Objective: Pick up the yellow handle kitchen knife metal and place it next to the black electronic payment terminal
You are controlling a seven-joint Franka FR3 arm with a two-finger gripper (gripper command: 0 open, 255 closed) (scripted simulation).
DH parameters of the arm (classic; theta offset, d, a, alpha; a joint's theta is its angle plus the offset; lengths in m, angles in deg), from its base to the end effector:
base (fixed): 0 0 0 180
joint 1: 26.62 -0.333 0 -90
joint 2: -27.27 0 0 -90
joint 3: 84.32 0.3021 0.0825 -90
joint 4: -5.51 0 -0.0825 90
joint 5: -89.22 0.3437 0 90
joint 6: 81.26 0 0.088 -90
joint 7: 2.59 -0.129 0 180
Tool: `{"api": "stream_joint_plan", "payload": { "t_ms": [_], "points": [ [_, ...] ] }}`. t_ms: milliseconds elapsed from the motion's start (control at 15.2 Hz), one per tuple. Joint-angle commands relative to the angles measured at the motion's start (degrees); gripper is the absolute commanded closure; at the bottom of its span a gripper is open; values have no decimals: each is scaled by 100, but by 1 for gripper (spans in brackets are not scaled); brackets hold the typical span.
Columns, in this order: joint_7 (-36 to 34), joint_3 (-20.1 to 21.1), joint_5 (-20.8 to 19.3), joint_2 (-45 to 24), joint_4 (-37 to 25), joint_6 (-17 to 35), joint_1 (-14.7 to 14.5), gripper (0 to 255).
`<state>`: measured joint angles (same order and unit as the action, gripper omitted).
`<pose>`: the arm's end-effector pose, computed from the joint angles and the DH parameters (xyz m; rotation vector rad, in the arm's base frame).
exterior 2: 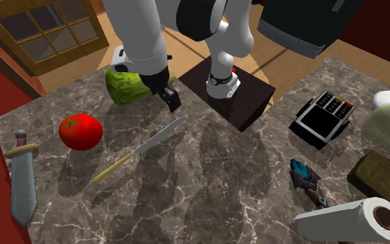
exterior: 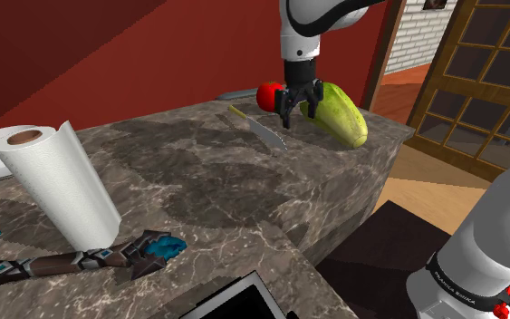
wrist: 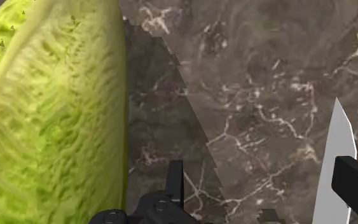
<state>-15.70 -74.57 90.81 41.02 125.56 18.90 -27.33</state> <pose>0.4271 0.0863 0.4894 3.1007 -0.0925 -0.1637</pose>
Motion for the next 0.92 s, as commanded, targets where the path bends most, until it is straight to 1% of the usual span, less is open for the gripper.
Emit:
{"api": "stream_joint_plan", "payload": {
  "t_ms": [0,330,594,858],
  "points": [
    [-137,64,-18,-442,-406,99,-12,0],
    [-461,183,-121,-1476,-1431,249,-78,0],
    [-698,236,-244,-2312,-2385,241,-172,0],
    [-701,232,-247,-2325,-2094,545,-174,0]
  ]
}}
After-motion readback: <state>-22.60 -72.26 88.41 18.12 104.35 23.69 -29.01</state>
